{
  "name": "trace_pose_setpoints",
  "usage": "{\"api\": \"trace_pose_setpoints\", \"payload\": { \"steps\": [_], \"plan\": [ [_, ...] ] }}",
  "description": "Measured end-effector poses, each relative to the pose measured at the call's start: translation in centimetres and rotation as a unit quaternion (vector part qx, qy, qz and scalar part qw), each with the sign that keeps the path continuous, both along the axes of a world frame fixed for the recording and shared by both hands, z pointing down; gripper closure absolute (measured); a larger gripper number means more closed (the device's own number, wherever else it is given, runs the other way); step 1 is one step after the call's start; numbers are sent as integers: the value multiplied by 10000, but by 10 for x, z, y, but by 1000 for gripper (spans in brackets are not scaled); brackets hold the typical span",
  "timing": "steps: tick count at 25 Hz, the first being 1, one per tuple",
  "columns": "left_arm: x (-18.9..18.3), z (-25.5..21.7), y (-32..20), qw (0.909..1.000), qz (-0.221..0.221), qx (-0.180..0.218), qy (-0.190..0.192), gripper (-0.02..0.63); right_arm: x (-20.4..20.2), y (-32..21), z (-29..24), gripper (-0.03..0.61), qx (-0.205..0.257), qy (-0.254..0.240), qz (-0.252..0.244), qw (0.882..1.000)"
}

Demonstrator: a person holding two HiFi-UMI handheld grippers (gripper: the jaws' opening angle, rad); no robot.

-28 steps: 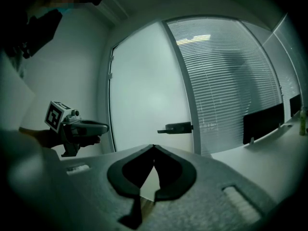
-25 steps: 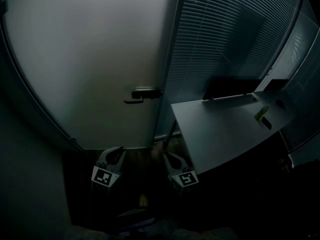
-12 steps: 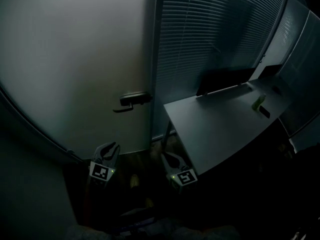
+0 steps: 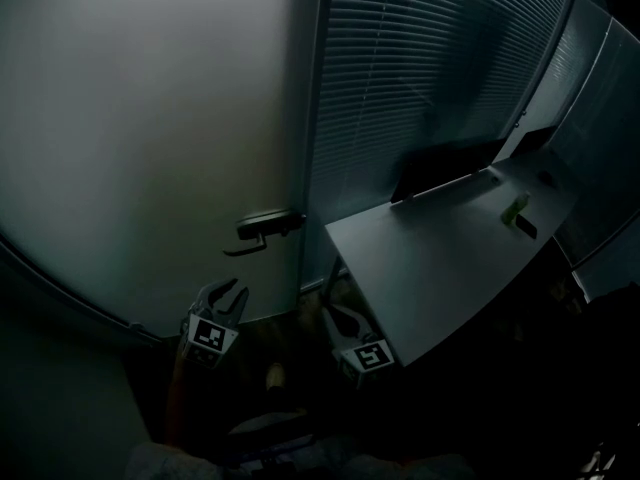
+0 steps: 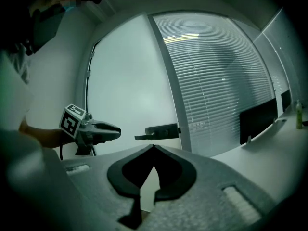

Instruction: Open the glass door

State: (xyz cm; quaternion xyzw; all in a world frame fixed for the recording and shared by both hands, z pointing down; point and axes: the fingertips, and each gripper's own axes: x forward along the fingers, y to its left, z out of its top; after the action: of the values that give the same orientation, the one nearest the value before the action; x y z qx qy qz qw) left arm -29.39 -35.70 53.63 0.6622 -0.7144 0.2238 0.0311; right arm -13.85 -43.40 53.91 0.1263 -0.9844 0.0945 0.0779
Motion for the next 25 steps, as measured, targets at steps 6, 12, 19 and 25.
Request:
{"api": "trace_pose_setpoints", "payload": {
  "steps": [6,12,19,25],
  "plan": [
    [-32,15,-27,9994,222,-235,82,497,-25,-17,2,577,-48,16,150,9999],
    [-52,31,-46,9981,404,-441,140,482,-44,-28,11,577,-124,57,257,9996],
    [-67,37,-64,9958,641,-649,38,479,-56,-40,11,577,-252,68,365,9990],
    [-73,40,-76,9930,804,-855,-118,477,-63,-49,12,577,-340,38,436,9985]
  ]
}}
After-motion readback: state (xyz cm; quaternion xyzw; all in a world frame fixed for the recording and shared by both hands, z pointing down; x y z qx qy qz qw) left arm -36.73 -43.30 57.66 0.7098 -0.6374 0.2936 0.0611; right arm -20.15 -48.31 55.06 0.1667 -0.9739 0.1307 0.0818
